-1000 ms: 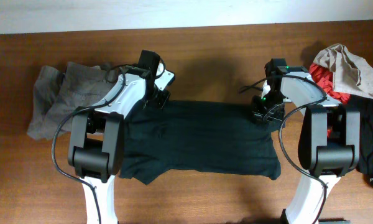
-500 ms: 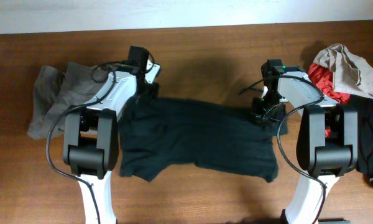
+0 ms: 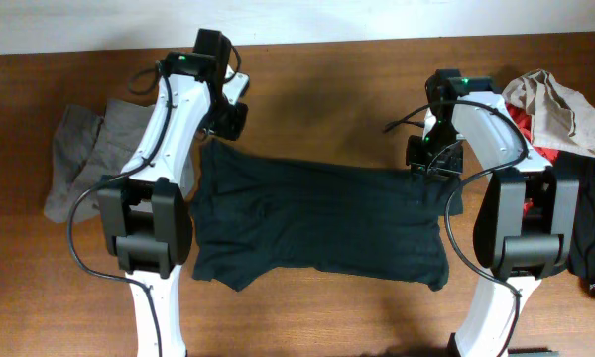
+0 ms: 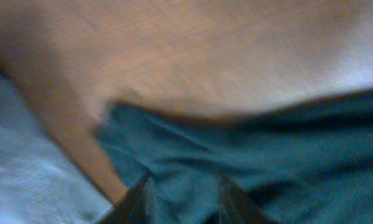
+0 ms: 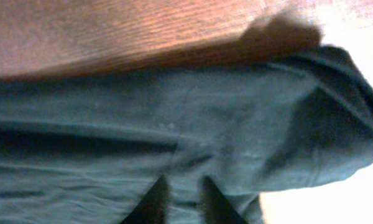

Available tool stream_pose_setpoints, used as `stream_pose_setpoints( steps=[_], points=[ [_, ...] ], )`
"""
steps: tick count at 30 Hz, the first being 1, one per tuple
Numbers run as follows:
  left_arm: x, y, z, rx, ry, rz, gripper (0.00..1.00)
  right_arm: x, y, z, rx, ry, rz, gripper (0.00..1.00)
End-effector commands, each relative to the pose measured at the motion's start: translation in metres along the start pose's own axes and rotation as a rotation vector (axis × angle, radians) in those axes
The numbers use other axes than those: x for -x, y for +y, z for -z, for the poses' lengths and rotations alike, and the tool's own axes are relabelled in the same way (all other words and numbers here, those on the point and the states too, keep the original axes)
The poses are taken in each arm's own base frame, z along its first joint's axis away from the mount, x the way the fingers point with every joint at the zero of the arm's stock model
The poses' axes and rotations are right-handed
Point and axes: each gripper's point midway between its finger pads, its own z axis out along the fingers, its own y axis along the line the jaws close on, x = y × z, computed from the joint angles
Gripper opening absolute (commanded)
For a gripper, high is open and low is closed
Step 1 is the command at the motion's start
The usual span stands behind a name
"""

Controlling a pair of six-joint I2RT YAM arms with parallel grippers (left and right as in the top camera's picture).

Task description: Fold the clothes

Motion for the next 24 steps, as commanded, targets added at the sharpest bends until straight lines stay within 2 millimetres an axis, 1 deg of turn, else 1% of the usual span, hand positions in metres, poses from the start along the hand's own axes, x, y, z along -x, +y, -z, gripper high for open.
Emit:
stream_pose_setpoints(
  steps=[1,2,5,6,7,9,11,13,16,19,24],
  points=[
    [-0.017,-0.030,-0.003,-0.102,0.067,-0.014,0.24,-0.013,-0.002,-0.008,0.012,0.042,-0.033,0.17],
    [-0.022,-0.034,-0.005,-0.106,0.085,-0.027,0.24,-0.016,-0.003,-0.013,0.009,0.052,-0.034,0.17],
    [-0.031,-0.044,-0.022,-0.110,0.114,-0.052,0.24,-0.021,-0.006,-0.029,0.005,0.065,-0.045,0.17],
    [-0.034,-0.047,-0.030,-0.109,0.123,-0.058,0.24,-0.022,-0.007,-0.035,0.005,0.065,-0.056,0.16],
    [-0.040,-0.049,-0.045,-0.107,0.132,-0.064,0.22,-0.023,-0.008,-0.044,0.006,0.061,-0.066,0.16],
    [-0.049,-0.051,-0.061,-0.109,0.144,-0.066,0.17,-0.023,-0.009,-0.054,0.008,0.052,-0.068,0.12],
    [-0.057,-0.051,-0.078,-0.110,0.150,-0.065,0.13,-0.020,-0.009,-0.060,0.013,0.032,-0.066,0.11],
    [-0.063,-0.051,-0.092,-0.109,0.143,-0.065,0.13,-0.014,-0.010,-0.063,0.010,0.001,-0.064,0.11],
    [-0.062,-0.051,-0.106,-0.110,0.112,-0.057,0.13,0.004,-0.019,-0.063,-0.050,-0.078,-0.088,0.11],
    [-0.056,-0.053,-0.111,-0.110,0.078,-0.063,0.13,0.018,-0.028,-0.061,-0.099,-0.144,-0.081,0.11],
    [-0.038,-0.055,-0.112,-0.104,0.005,-0.076,0.16,0.038,-0.024,-0.058,-0.085,-0.222,-0.043,0.12]
  ],
)
